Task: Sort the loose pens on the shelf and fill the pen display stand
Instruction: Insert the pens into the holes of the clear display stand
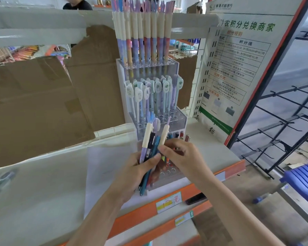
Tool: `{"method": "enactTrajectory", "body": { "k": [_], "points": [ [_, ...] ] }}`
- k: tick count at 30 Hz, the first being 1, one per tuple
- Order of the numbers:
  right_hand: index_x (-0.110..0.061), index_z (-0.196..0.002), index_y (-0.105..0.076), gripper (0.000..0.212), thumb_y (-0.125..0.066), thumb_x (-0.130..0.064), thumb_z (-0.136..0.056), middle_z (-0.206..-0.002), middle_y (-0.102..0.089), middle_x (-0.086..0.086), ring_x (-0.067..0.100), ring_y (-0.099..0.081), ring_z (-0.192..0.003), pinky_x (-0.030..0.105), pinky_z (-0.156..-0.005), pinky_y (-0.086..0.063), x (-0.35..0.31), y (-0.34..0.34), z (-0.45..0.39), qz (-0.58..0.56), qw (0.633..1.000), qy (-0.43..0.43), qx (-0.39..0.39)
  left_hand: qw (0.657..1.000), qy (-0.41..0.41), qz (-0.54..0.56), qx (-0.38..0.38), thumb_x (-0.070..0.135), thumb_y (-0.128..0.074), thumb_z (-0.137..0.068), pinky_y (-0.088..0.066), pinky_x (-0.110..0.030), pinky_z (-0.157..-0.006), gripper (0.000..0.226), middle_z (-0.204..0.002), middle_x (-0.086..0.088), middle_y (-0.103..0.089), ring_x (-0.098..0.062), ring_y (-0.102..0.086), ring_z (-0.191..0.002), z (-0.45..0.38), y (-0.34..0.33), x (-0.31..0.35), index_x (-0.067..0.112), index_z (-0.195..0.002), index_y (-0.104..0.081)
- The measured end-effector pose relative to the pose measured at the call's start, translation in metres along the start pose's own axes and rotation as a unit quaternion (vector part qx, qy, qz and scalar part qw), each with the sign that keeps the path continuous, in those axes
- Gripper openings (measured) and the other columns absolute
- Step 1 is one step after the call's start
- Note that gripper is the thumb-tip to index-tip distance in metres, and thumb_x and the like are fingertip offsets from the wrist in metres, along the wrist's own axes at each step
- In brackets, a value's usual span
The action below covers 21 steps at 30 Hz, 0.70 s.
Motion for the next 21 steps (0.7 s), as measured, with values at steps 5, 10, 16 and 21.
{"method": "enactTrajectory", "body": {
  "k": [5, 10, 16, 21],
  "points": [
    [-0.028, -0.072, -0.065, 0.013, -0.066, -0.029, -0.085, -0.067, -0.062, -0.008, 0.007, -0.056, -0.059, 0.025, -0.057, -0.042, -0.008, -0.005, -0.007, -0.034, 0.999, 0.003, 0.01, 0.998, -0.021, -0.021, 0.049, 0.035, -0.055, -0.083, -0.039, -0.022, -0.043, 0.032, -0.049, -0.004, -0.052, -0.016, -0.044, -0.039, 0.003, 0.004, 0.008, 0.011, -0.063, -0.062],
    [-0.013, -0.086, -0.053, 0.01, -0.053, -0.019, -0.094, -0.066, -0.068, 0.0, 0.015, -0.065, -0.056, 0.022, -0.047, -0.048, -0.045, 0.015, -0.032, -0.143, 0.989, 0.041, 0.021, 0.991, -0.037, 0.043, 0.124, 0.033, -0.054, -0.079, -0.052, -0.026, -0.046, 0.026, -0.059, -0.007, -0.064, -0.023, -0.064, -0.049, -0.007, 0.021, 0.028, 0.01, -0.072, -0.063],
    [-0.012, -0.092, -0.047, 0.005, -0.052, -0.013, -0.094, -0.077, -0.067, 0.004, 0.017, -0.069, -0.065, 0.023, -0.058, -0.054, -0.104, 0.05, -0.082, -0.119, 0.984, 0.123, 0.057, 0.974, -0.157, -0.033, 0.158, 0.041, -0.052, -0.085, -0.037, -0.021, -0.039, 0.04, -0.052, -0.002, -0.05, -0.015, -0.041, -0.036, -0.019, 0.05, 0.081, 0.001, -0.077, -0.051],
    [-0.008, -0.098, -0.047, 0.008, -0.054, -0.011, -0.094, -0.083, -0.066, 0.005, 0.015, -0.07, -0.067, 0.035, -0.068, -0.059, -0.143, 0.057, -0.131, -0.015, 0.978, 0.177, 0.107, 0.971, -0.183, 0.014, 0.152, 0.042, -0.047, -0.088, -0.029, -0.021, -0.039, 0.033, -0.057, 0.003, -0.039, -0.01, -0.031, -0.041, -0.038, 0.059, 0.132, 0.01, -0.081, -0.044]
  ]
}}
Point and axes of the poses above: each hand's wrist, its own z-axis away from the middle knuckle, its own y-axis out of the back of the hand, x = y × z, the point moved 4 cm from there along -z, towards the middle knuckle
